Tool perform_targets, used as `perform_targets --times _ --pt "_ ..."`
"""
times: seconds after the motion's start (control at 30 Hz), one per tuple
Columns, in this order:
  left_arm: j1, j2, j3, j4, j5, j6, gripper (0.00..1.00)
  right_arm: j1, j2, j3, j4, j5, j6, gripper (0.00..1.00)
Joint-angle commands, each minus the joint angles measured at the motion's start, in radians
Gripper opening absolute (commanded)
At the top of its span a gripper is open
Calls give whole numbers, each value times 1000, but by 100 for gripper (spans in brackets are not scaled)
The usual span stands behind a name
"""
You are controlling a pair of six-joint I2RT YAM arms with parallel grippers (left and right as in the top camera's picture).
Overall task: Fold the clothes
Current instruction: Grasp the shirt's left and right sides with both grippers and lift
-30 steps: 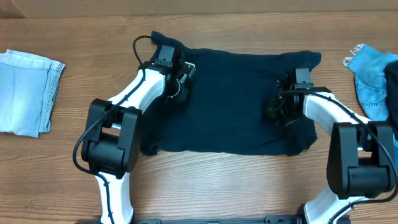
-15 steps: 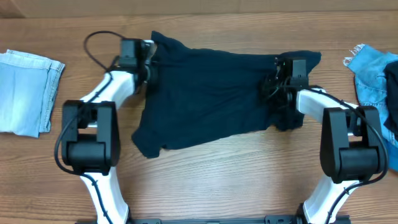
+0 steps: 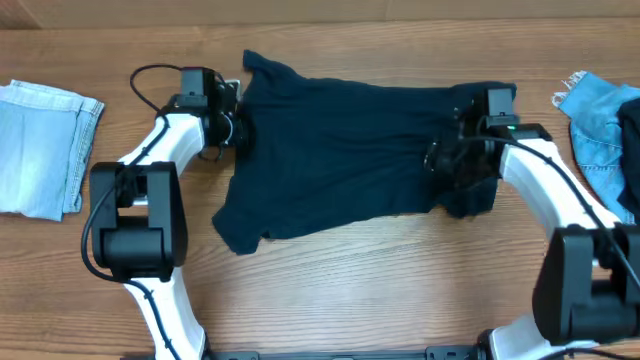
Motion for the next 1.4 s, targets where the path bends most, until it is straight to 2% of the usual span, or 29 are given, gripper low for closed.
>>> perform_targets --times 0.0,0.1,0.3,0.5,0.67,0.87,1.0,1.07,1.17,1.2,1.37 --pt "-2 -114 22 -115 25 73 46 -56 -43 19 -120 32 34 75" --pt "-13 -208 22 -242 24 112 49 -95 -35 16 -204 52 50 75" --pt "-85 -247 17 -511 6 121 51 -99 -34 -31 -189 61 82 79" --pt "-227 -246 -30 -652 -5 138 49 -100 -34 -31 -191 63 84 84" --pt "-321 -246 -73 -730 -120 119 48 -100 -34 -32 -195 63 84 86" --pt "-393 -246 -214 -646 -216 30 49 -100 -34 -31 -191 63 84 86" --pt "-393 -246 -357 -458 -230 -42 42 -100 -34 -32 -190 63 83 86" --pt "-393 -246 -401 -434 -175 -61 38 -100 -34 -31 -190 63 83 86" --pt "-397 -246 -438 -463 -27 -68 34 -100 -34 -32 -188 63 83 86" --pt "-402 -246 -457 -463 29 -85 30 -100 -34 -31 -184 63 83 86" --pt "-429 -246 -503 -571 90 -117 24 -100 -34 -32 -186 63 83 86"
